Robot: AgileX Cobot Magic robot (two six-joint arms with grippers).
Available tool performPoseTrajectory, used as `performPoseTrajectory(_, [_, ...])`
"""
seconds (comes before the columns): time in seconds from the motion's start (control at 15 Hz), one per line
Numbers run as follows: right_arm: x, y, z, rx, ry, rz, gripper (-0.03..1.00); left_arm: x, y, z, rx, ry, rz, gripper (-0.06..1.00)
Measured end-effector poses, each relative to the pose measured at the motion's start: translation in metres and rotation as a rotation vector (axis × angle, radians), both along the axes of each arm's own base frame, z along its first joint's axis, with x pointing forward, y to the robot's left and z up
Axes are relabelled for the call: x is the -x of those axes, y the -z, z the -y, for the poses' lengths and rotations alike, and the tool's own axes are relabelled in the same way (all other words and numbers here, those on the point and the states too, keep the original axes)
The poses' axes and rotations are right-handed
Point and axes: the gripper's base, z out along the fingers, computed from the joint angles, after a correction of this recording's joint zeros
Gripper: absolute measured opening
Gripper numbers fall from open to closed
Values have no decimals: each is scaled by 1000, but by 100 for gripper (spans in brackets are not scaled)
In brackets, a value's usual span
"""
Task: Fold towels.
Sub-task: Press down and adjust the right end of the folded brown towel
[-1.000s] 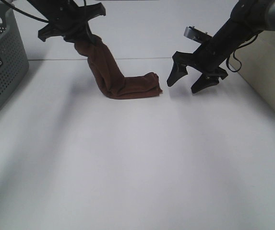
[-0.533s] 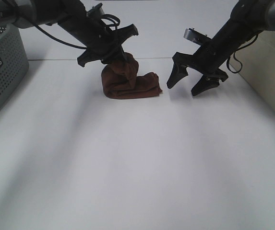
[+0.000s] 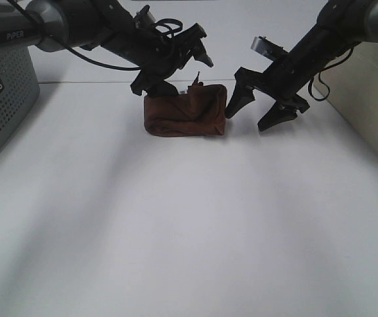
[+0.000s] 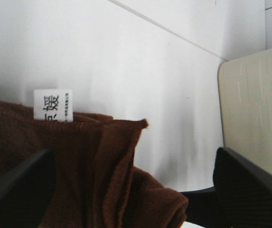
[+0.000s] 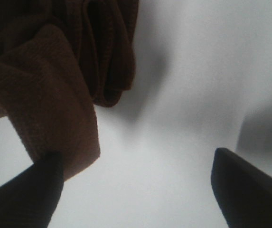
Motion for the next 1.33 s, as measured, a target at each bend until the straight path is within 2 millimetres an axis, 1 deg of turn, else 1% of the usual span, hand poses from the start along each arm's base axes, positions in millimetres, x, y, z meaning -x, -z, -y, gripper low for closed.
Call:
performPoseTrajectory(0.07, [0, -7, -1, -10, -11, 23, 80, -1, -5, -2, 2, -10, 23, 85])
performPoseTrajectory(0.13, [0, -19, -1, -21, -23, 55, 80, -4, -11, -7, -10, -12, 51, 85])
performPoseTrajectory(0.27, [0, -47, -2, -32, -32, 131, 80, -11, -31, -27, -62, -22, 134, 85])
performPoseTrajectory(0.4, [1, -75, -2, -53, -24, 199, 80, -16, -42, -46, -91, -42, 168, 85])
performPoseTrajectory(0.47, [2, -91, -6, -109, -3, 227, 80, -18, -47, -54, -114, -42, 188, 85])
performPoseTrajectory(0.53, [1, -95, -9, -167, 14, 224, 80, -18, -52, -55, -128, -31, 208, 85])
performPoseTrajectory(0.6, [1, -95, -9, -167, 14, 224, 80, -18, -52, -55, -128, -31, 208, 85])
performPoseTrajectory(0.67, [1, -99, -25, -313, 15, 230, 80, -17, -66, -62, -147, -27, 246, 85])
performPoseTrajectory(0.73, [1, -99, -25, -313, 15, 230, 80, -17, -66, -62, -147, -27, 246, 85])
performPoseTrajectory(0.8, [1, -89, -50, -431, -16, 221, 79, -18, -78, -73, -148, -46, 269, 85])
performPoseTrajectory(0.87, [2, -79, -65, -463, -32, 208, 79, -19, -83, -78, -149, -55, 277, 85])
performPoseTrajectory(1.0, [4, -54, -88, -483, -51, 181, 78, -18, -87, -84, -152, -54, 270, 85])
performPoseTrajectory(1.07, [3, -44, -93, -478, -47, 168, 78, -17, -89, -84, -152, -51, 270, 86])
performPoseTrajectory(1.2, [0, -33, -89, -465, -12, 138, 78, -17, -91, -84, -151, -50, 271, 86])
performPoseTrajectory(1.33, [-4, -22, -73, -375, 12, 119, 78, -15, -90, -84, -155, -38, 257, 86])
